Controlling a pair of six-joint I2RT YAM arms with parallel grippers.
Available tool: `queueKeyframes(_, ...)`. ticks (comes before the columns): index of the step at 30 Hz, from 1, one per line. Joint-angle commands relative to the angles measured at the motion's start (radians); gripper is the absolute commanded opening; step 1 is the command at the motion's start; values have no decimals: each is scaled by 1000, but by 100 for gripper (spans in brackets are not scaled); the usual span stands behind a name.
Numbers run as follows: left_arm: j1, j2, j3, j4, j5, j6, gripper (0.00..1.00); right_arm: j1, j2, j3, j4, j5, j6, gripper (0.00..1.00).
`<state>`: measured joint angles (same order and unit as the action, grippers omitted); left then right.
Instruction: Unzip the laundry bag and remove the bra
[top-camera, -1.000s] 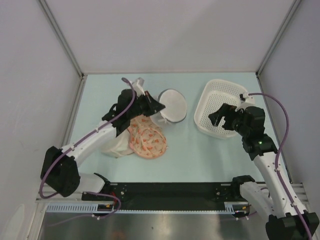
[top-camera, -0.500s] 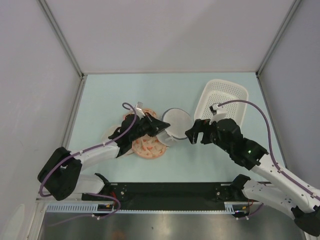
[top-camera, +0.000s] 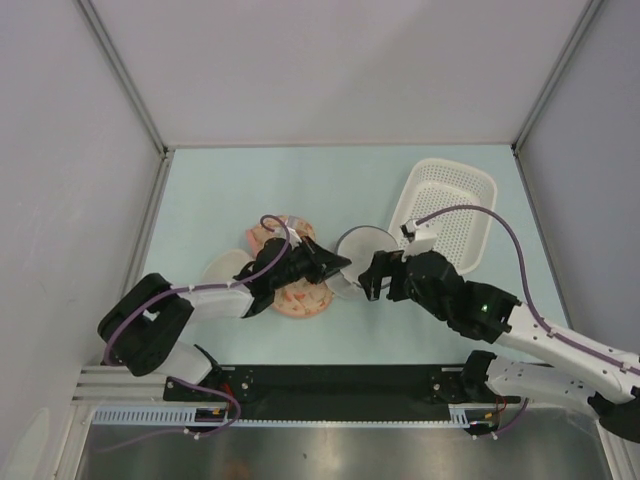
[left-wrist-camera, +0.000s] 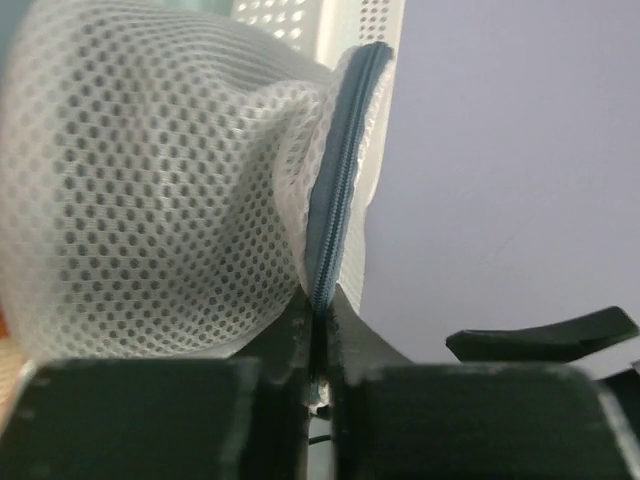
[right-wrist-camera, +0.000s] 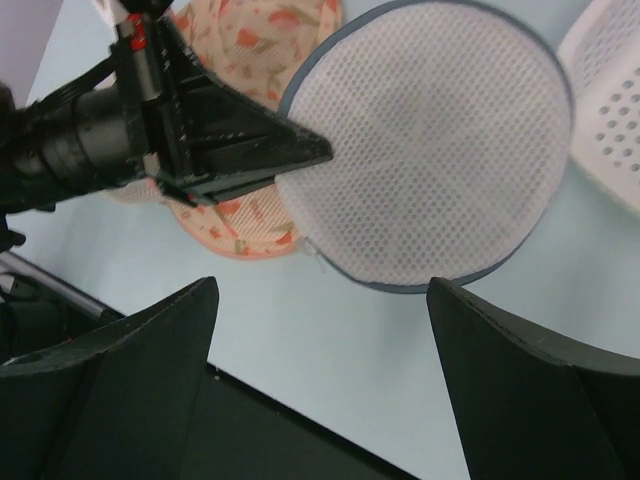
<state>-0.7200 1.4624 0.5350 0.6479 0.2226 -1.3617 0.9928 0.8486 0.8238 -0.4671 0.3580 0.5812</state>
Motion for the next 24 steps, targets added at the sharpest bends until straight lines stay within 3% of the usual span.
queueKeyframes(1,-7,-22,-27,32,21,42,18,131,15,-3,5,122,92,90)
queueKeyframes(6,-9,-108,-27,-63,-15,101,27,224,53,-41,51,116,173,86)
queueKeyframes(13,-9,-158,-38,-145,-20,156,38,216,158,-103,202,94,177,79)
queueKeyframes(24,-9,-162,-50,-159,-12,179,34,145,259,-123,315,55,175,69)
